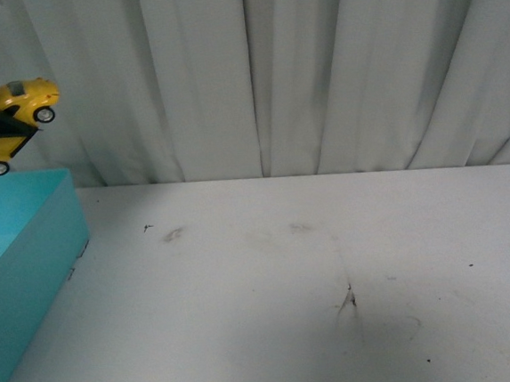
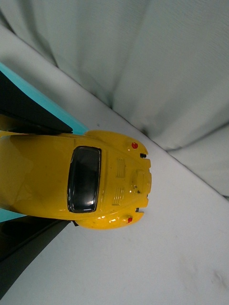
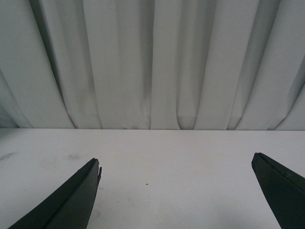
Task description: Wind up and store yellow beetle toy
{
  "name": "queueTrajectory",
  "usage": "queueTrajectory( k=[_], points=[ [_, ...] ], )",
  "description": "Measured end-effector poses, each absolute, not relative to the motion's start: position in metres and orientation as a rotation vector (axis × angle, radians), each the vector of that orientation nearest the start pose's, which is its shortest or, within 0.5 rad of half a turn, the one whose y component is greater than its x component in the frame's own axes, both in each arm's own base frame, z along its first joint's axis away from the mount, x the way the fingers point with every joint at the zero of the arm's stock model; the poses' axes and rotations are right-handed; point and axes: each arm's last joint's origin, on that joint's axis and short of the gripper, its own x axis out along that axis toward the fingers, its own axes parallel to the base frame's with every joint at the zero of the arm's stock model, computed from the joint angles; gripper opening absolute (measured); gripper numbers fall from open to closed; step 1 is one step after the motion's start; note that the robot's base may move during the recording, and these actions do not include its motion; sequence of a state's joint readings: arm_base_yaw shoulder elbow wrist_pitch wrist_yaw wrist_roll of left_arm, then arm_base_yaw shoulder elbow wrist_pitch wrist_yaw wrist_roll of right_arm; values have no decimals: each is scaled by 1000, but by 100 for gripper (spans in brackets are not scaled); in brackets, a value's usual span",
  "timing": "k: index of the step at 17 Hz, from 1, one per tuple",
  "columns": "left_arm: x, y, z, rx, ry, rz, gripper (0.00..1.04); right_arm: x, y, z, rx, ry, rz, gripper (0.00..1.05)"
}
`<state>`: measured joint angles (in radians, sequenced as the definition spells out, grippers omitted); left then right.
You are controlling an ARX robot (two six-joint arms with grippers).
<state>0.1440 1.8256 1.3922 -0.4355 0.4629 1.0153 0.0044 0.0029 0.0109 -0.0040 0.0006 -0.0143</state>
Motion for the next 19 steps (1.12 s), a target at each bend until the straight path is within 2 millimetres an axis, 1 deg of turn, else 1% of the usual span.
queueTrajectory(
  k=[2, 4, 7, 8, 9, 10, 11, 12, 14, 16, 18, 19],
  points=[
    [388, 60, 232, 682, 609, -581, 41, 97, 0, 167, -14, -4, 4, 98],
    [381, 74, 218, 640, 655, -513, 41, 97, 0, 167, -14, -4, 4, 98],
    [379, 111, 188, 567, 791, -315, 41, 97, 0, 167, -14, -4, 4, 98],
    [379, 122, 175, 537, 848, -269, 41, 97, 0, 167, -14, -4, 4, 98],
    [378, 130, 161, 520, 908, -229, 41, 97, 0, 167, -14, -4, 4, 98],
    [377, 137, 151, 509, 947, -205, 41, 97, 0, 167, -14, -4, 4, 98],
    [376, 142, 143, 495, 986, -181, 41, 97, 0, 167, -14, -4, 4, 98],
    [374, 142, 140, 475, 1010, -188, 41, 97, 0, 167, -14, -4, 4, 98],
    [372, 140, 137, 441, 1061, -183, 41, 97, 0, 167, -14, -4, 4, 98],
    [371, 136, 124, 393, 1119, -194, 41, 97, 0, 167, -14, -4, 4, 98],
    [370, 138, 119, 383, 1136, -183, 41, 97, 0, 167, -14, -4, 4, 98],
    [370, 138, 120, 373, 1133, -179, 53, 97, 0, 167, -14, -4, 4, 98]
  ],
)
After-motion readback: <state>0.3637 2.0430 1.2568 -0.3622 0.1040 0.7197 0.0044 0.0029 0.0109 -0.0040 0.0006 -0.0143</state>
